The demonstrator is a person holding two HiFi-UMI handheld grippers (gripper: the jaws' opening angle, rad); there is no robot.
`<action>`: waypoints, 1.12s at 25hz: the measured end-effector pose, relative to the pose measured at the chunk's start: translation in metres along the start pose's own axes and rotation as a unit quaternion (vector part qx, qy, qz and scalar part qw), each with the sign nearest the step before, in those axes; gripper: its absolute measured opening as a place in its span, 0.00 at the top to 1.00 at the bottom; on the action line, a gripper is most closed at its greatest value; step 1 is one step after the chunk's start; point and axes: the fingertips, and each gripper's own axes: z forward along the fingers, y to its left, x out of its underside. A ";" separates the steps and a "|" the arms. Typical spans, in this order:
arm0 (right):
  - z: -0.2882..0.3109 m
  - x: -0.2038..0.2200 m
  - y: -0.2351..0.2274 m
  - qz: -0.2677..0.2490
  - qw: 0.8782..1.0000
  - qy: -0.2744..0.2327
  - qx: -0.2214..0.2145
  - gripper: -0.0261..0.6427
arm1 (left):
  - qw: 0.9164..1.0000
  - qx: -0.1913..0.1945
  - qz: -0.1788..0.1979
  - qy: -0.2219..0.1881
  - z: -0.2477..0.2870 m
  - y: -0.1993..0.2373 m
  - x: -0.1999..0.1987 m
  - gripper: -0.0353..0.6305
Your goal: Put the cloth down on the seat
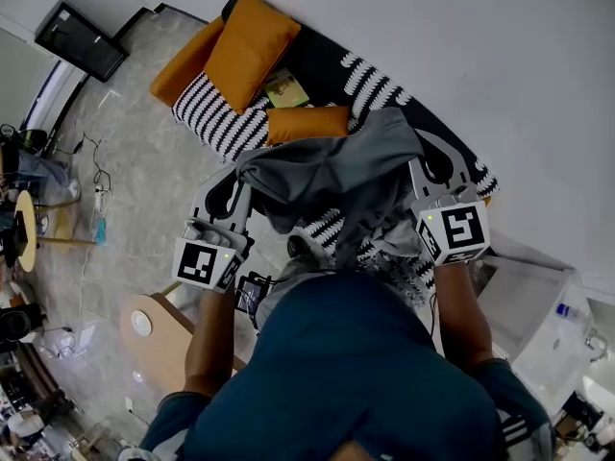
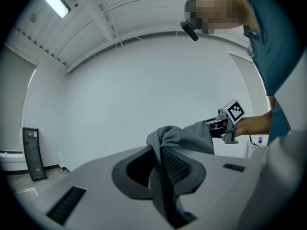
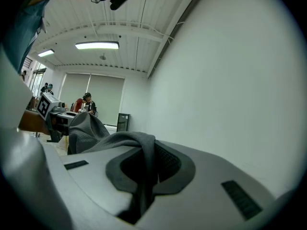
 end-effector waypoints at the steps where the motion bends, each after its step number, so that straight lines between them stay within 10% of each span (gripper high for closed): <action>1: 0.005 -0.001 0.002 0.000 1.000 0.003 0.007 0.93 | 1.000 0.006 -0.001 -0.004 0.001 0.007 0.000 0.88; 15: 0.055 -0.016 0.012 -0.005 0.997 0.003 0.083 0.93 | 0.997 0.071 -0.013 -0.020 0.025 0.088 0.014 0.88; 28: 0.084 0.000 -0.049 0.027 0.996 -0.026 0.076 0.93 | 0.999 0.033 0.019 -0.005 0.088 0.090 0.006 0.88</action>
